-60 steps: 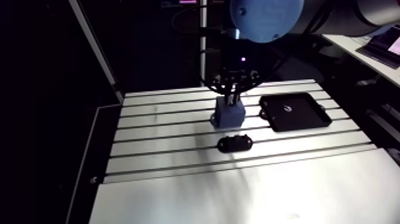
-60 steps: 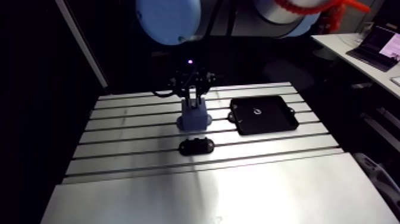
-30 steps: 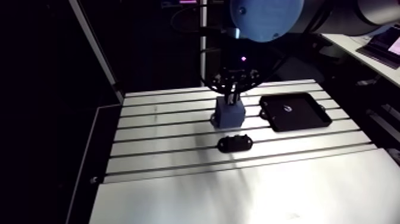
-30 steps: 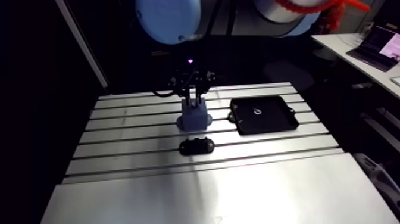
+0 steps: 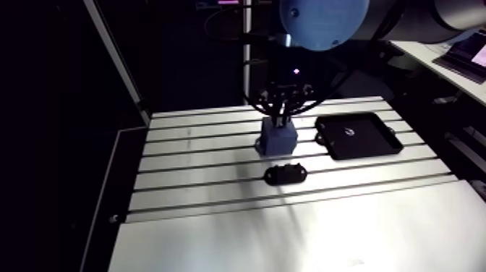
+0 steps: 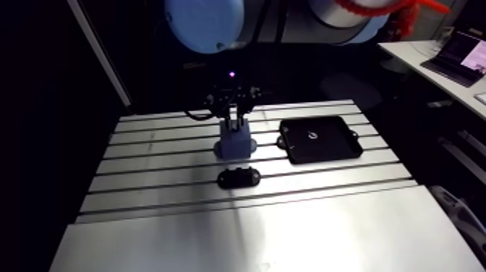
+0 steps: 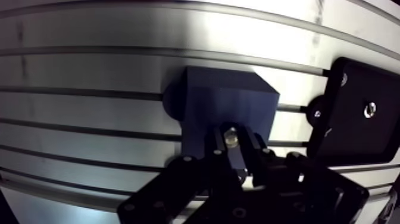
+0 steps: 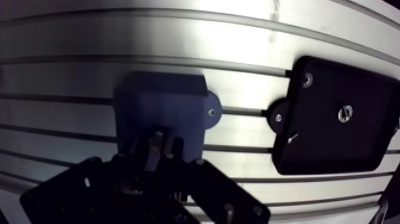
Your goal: Pick up the M10 bolt and insert it into the hex recess until seated.
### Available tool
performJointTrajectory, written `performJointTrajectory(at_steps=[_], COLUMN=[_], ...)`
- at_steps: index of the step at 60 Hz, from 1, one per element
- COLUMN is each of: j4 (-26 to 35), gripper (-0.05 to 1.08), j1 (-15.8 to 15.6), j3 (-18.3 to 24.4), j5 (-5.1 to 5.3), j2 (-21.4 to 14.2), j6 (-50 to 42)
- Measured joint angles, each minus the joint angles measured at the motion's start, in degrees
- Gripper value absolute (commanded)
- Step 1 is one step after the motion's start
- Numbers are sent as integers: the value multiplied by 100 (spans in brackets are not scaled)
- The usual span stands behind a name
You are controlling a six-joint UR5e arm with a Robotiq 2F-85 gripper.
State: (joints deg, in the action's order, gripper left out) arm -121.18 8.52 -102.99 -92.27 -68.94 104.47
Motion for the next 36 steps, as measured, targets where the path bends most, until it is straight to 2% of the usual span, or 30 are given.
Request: performJointTrajectory(at_steps=[36], j4=[12], gripper=[74], j1=[-9], j3=[14], j5=[-1], j2=[0], j6=[317])
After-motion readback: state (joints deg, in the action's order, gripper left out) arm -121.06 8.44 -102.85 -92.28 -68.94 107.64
